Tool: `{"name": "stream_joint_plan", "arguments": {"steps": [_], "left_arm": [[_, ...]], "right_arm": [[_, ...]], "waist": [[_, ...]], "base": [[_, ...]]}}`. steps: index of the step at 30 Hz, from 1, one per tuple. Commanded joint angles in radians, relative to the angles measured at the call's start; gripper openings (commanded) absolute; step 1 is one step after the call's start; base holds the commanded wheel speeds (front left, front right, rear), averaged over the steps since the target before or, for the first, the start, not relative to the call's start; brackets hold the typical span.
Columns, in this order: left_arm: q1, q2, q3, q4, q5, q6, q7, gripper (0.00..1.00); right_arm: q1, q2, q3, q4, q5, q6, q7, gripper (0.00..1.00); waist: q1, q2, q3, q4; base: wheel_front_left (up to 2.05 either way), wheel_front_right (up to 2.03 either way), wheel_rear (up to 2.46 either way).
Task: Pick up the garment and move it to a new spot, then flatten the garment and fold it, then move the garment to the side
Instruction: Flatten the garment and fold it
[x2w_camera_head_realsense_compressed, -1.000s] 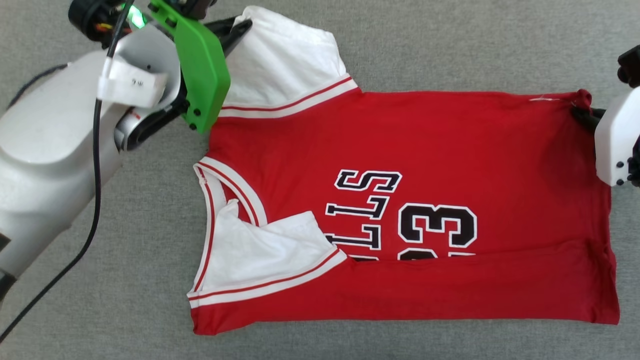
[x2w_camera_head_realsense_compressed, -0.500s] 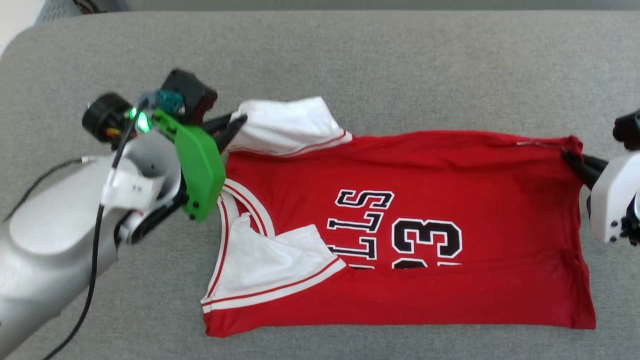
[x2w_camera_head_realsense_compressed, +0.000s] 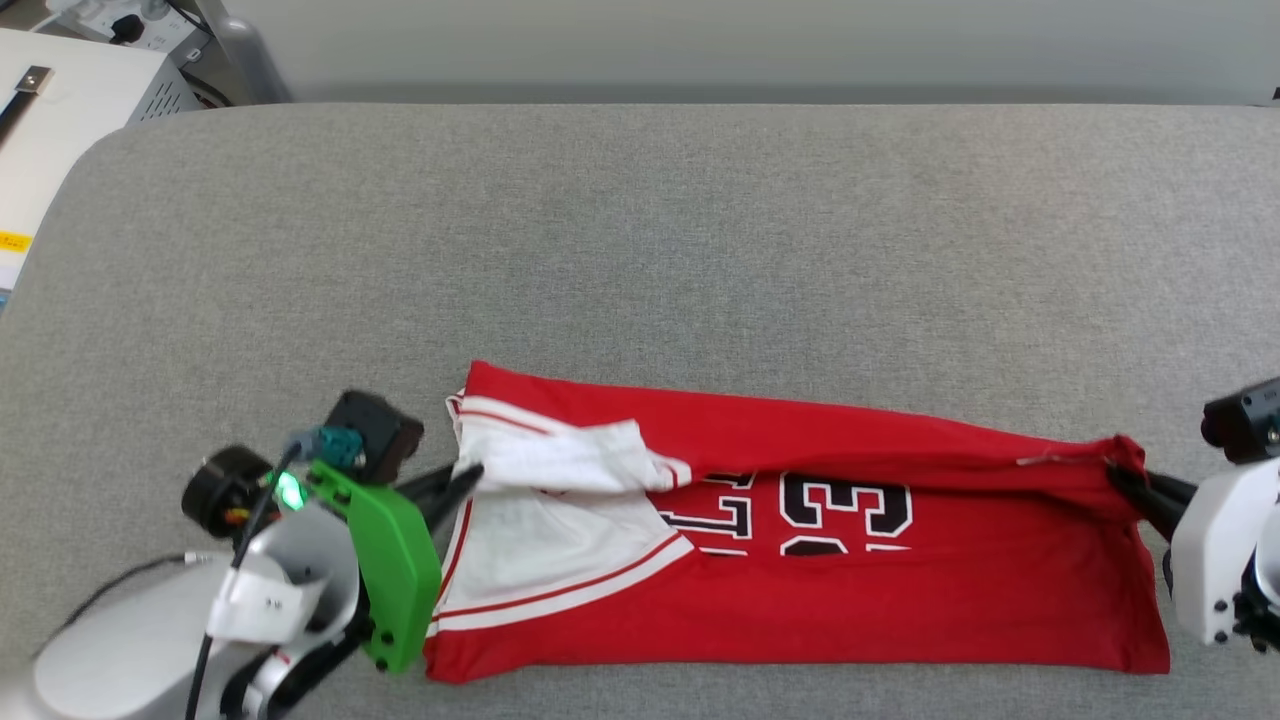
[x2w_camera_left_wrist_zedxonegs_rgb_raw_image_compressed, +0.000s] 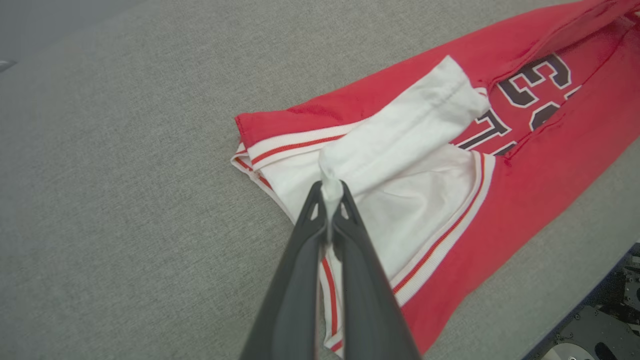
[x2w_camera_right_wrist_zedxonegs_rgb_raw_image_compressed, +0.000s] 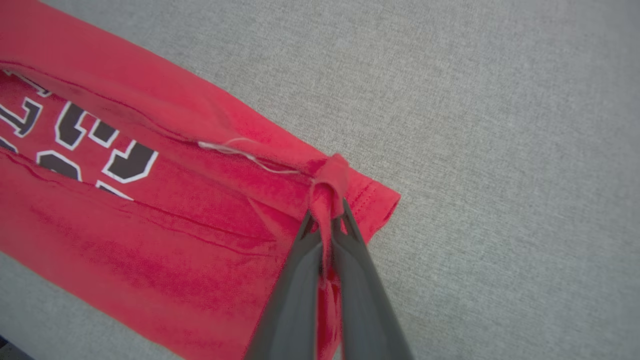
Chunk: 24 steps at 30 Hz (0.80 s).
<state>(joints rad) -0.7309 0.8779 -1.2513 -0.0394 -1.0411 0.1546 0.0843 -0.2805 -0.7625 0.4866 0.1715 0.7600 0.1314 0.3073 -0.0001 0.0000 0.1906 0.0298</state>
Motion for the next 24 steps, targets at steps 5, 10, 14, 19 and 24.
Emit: {"name": "stream_joint_plan", "arguments": {"steps": [5,10,14,19,24], "left_arm": [[0.107,-0.002,-0.011,-0.011,-0.027,0.026,-0.01,0.0],[0.16,-0.039,-0.016,0.028,-0.043,0.018,-0.008,0.0],[0.178,-0.074,-0.018,0.089,-0.044,0.003,-0.011,0.0],[0.189,-0.098,-0.004,0.138,-0.037,0.012,-0.059,1.0],[0.216,-0.092,0.043,0.136,-0.017,0.083,-0.179,1.0]], "right_arm": [[0.085,0.014,-0.04,0.002,0.005,-0.001,0.009,0.0],[0.138,0.042,-0.047,0.03,0.009,-0.001,0.025,0.0],[0.159,0.07,-0.038,0.072,0.002,-0.001,0.021,0.0],[0.155,0.096,-0.058,0.078,-0.01,-0.001,-0.031,1.0],[0.168,0.088,-0.11,-0.001,-0.018,-0.001,-0.076,1.0]], "waist": [[0.0001,0.0,0.005,0.005],[0.0001,0.0,0.02,0.012],[0.0001,0.0,0.029,0.015],[0.0001,0.0,0.015,0.011],[0.0001,0.0,-0.022,0.007]], "base": [[0.0,0.0,0.0],[0.0,0.0,0.0],[0.0,0.0,0.0],[0.0,0.0,0.0],[0.0,0.0,0.0]]}}
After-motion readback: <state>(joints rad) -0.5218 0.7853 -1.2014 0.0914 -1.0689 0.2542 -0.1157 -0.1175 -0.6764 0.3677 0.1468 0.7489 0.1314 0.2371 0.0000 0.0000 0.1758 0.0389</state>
